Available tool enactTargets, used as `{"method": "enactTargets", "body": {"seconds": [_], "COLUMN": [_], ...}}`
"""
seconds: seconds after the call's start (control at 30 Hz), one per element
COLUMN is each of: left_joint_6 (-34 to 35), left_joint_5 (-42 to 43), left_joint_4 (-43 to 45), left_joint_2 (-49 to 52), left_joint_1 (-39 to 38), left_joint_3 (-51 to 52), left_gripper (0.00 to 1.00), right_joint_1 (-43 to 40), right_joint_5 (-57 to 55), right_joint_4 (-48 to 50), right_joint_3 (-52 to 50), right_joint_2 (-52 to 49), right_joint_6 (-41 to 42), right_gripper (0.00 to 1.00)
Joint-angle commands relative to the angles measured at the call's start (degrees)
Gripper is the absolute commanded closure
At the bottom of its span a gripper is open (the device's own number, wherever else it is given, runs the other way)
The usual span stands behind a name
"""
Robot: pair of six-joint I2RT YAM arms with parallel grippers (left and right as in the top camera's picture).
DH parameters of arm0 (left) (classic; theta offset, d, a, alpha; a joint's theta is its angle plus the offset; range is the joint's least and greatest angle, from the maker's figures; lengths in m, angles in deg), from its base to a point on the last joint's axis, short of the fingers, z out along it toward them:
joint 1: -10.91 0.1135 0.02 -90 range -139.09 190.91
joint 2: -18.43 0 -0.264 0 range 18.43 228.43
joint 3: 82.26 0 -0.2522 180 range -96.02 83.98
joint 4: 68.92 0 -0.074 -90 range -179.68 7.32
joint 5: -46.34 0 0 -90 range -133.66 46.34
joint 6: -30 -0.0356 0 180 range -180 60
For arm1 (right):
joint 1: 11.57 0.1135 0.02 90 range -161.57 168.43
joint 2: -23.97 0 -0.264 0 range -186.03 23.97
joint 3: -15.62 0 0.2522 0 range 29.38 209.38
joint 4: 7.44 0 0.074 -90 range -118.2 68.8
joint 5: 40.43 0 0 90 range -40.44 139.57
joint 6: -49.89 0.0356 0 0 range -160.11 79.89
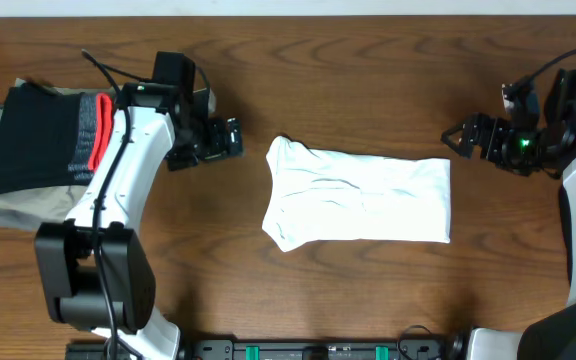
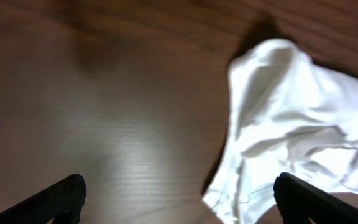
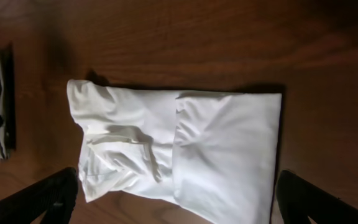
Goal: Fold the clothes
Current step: 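Raise the right gripper and withdraw it to the upper right, then move the left gripper over the strip's left end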
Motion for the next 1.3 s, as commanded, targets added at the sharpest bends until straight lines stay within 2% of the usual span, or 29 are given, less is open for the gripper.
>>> {"method": "enactTargets", "body": {"seconds": [0.0, 0.23, 0.47, 0.93, 1.27], "left_joint_6": [-2.75, -8.28, -8.68, -9.09, -9.46], "left_joint_5": [6.49, 18.58, 20.22, 24.92, 33.53], "left_joint_4": [0.70, 2.16, 2.36, 2.60, 10.78], "left_joint_2": [3.50, 8.20, 11.85, 17.44, 17.46], "left_joint_1": [0.17, 0.17, 0.17, 0.11, -1.62], "left_joint_3": [1.42, 1.42, 1.44, 3.67, 11.26], "left_gripper": [0.02, 0.02, 0.02, 0.02, 0.02], "right_joint_1": [0.07, 0.07, 0.07, 0.07, 0.11], "right_joint_5": [-0.46, -0.85, -0.87, -0.85, -0.83], "right_joint_4": [-0.24, -0.39, -0.39, -0.35, -0.42], "right_joint_3": [-0.04, -0.04, -0.04, -0.04, -0.04], "right_joint_2": [0.09, 0.09, 0.11, 0.11, 0.11], "right_joint_6": [1.11, 0.83, -2.19, -2.16, -2.14], "right_gripper": [0.01, 0.01, 0.01, 0.01, 0.01]}}
